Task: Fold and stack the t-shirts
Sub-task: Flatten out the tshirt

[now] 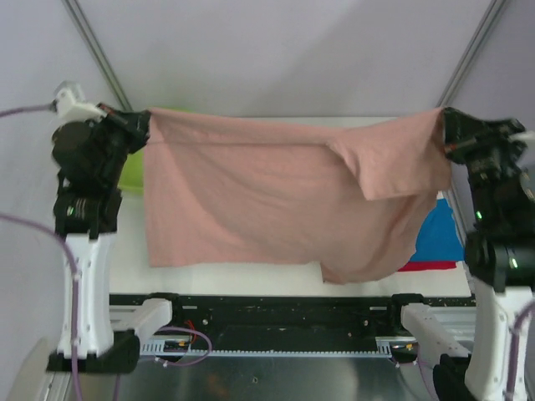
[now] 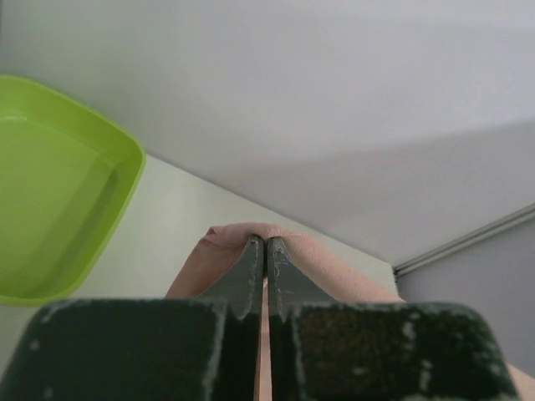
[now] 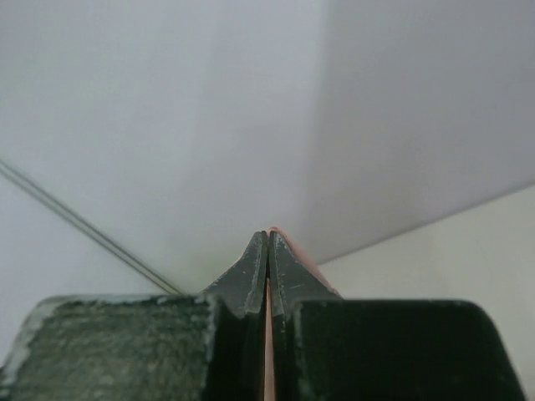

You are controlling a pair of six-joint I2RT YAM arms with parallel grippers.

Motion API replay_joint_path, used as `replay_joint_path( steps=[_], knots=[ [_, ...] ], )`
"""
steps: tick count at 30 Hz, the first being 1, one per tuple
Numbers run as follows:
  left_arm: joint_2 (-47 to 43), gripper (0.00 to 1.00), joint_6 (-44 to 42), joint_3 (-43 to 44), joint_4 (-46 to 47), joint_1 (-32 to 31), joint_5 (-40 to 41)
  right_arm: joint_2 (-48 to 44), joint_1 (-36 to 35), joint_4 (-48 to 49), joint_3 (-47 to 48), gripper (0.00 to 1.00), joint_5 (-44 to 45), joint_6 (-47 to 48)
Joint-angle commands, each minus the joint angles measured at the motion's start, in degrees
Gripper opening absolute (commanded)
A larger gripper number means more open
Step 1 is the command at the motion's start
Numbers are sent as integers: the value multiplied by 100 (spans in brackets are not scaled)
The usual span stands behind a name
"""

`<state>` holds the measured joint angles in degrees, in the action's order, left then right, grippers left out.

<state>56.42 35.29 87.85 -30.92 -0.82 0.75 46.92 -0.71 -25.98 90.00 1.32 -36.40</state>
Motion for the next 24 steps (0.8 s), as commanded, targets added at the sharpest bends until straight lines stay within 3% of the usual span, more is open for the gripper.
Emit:
replay_joint_path(
  steps=[1,6,10,15,19,24],
  knots=[
    [1197,0,142,428,398,56,-30,969,27,1101,-492,0,143,27],
    [2860,0,292,1765,697,56,-405,2247,194,2164,-278,0,-158,-93],
    [4209,0,428,3691,702,60,-655,3194,251,2388,826,0,-200,-57],
    [5086,0,851,5604,710,287,-900,3607,520,2070,2215,0,-134,-36],
    [4975,0,937,5618,733,489,-975,3282,764,1811,2228,0,-185,-167],
    [4348,0,807,3898,719,647,-1109,2580,838,1531,775,0,-364,-375]
  ],
)
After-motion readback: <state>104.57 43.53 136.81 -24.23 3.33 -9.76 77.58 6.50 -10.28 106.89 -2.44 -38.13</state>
